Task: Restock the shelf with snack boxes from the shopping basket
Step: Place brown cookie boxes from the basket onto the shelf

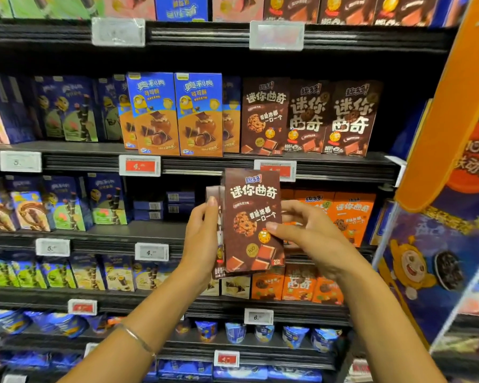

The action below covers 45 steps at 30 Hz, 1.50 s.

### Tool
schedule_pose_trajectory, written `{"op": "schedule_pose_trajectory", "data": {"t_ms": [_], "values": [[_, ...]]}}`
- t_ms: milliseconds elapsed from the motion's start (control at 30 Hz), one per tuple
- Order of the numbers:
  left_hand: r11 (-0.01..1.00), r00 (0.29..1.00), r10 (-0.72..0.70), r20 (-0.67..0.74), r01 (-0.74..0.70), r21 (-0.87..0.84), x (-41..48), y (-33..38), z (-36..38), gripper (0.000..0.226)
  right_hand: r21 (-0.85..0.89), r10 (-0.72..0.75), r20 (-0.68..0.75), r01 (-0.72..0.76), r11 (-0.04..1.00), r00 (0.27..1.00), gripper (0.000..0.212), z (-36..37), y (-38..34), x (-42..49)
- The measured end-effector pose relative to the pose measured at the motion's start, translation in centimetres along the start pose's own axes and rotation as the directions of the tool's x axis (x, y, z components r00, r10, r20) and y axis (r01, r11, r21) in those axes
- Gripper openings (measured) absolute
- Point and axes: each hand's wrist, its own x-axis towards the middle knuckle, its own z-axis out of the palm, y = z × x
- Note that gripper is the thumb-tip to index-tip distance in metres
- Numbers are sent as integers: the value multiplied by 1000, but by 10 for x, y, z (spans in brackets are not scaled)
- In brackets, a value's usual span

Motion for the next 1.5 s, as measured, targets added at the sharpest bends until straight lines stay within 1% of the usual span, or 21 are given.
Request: {"op": "schedule_pose_trajectory", "data": {"t_ms": [67,167,233,300,433,500,700,767,867,933,1067,1167,1333,1400,1467,1500], "values": [[1000,1000,-10,-6,11,17,1,1,2,58,6,-60,-53,61,998,997,34,-14,-13,3],[999,999,-54,9,54,-7,2,2,5,58,-51,-180,-215,173,984,960,41,-43,-37,17],[998,998,-64,19,64,-18,3,4,8,57,-83,-244,-337,229,970,909,46,-60,-49,31],[998,998,-62,27,62,-26,3,5,10,56,-120,-309,-431,286,951,848,42,-73,-57,45],[997,998,-58,34,59,-39,3,6,11,52,-260,-400,-532,305,916,747,42,-87,-66,77],[999,999,-42,30,43,-27,3,6,9,53,-299,-417,-552,296,907,722,42,-90,-67,92],[1000,1000,-21,23,21,-12,5,7,3,55,-363,-423,-549,251,897,721,40,-94,-59,124],[1000,1000,-22,16,22,-9,5,7,2,54,-378,-440,-560,257,890,702,40,-91,-55,128],[1000,1000,-22,18,22,-9,5,7,1,52,-409,-462,-597,247,878,656,40,-89,-49,132],[1000,1000,-22,19,22,-17,5,7,1,51,-435,-477,-598,239,868,644,38,-89,-46,134],[999,999,-28,19,29,-31,6,7,2,53,-489,-495,-591,204,848,637,40,-86,-45,138],[999,999,-19,26,20,-36,7,8,4,53,-517,-500,-568,188,835,654,42,-82,-45,139],[999,999,-7,39,9,-46,10,10,7,50,-495,-471,-569,177,851,673,46,-80,-45,135],[999,999,-3,39,5,-54,11,11,8,49,-456,-461,-607,192,869,648,46,-78,-44,124],[997,999,-3,32,5,-74,12,9,8,47,-437,-498,-640,256,862,585,37,-70,-38,104],[996,1000,-3,26,5,-87,13,9,8,46,-423,-519,-634,305,853,573,31,-62,-33,92]]}}
